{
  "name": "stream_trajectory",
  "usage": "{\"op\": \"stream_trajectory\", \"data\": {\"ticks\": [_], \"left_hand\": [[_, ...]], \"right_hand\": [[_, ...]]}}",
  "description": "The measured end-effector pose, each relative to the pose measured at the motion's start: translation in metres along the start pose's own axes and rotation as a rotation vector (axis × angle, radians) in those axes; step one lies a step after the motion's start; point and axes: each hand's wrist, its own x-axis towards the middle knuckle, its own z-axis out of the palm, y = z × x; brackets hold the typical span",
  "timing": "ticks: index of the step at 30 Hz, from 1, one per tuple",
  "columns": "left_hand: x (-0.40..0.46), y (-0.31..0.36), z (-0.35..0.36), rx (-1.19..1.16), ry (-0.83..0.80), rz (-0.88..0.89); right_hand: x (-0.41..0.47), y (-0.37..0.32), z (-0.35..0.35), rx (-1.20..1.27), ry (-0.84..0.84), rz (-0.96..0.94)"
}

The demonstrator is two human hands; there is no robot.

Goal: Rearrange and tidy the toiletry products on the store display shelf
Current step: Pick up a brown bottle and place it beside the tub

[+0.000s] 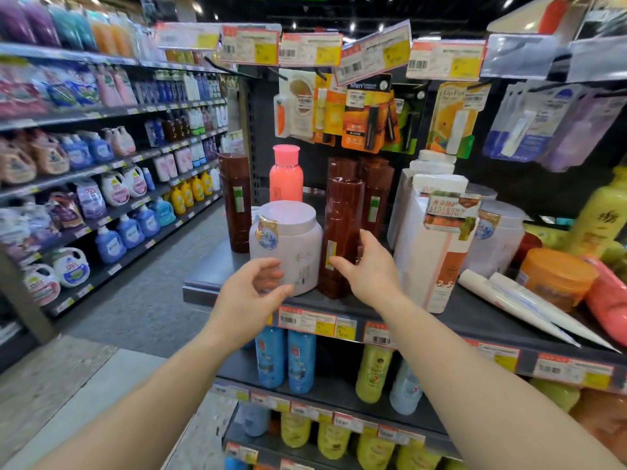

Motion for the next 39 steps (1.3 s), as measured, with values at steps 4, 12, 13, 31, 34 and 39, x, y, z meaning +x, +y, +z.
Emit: {"op": "stream_trajectory", "data": {"ticks": [4, 12, 13, 31, 34, 39], "left_hand": [[0.002, -0.001, -0.005, 0.002, 0.007, 0.003], [0.017, 0.000, -0.016, 0.092, 0.198, 0.101], [0.021, 0.001, -0.017, 0.103, 0.217, 0.125], [0.079, -0.004, 0.004, -0.073, 0.006, 0.036], [0.078, -0.005, 0.004, -0.067, 0.030, 0.064], [0.077, 0.005, -0.011, -0.101, 0.094, 0.104]], "right_hand": [[-0.001, 0.000, -0.001, 0.006, -0.003, 0.014], [-0.010, -0.003, -0.004, 0.034, -0.006, 0.050], [-0.012, -0.004, -0.004, 0.041, -0.001, 0.052], [-0.065, -0.001, -0.012, 0.117, 0.070, 0.143], [-0.068, 0.000, -0.012, 0.112, 0.079, 0.149], [-0.071, -0.006, -0.011, 0.155, 0.102, 0.117]]}}
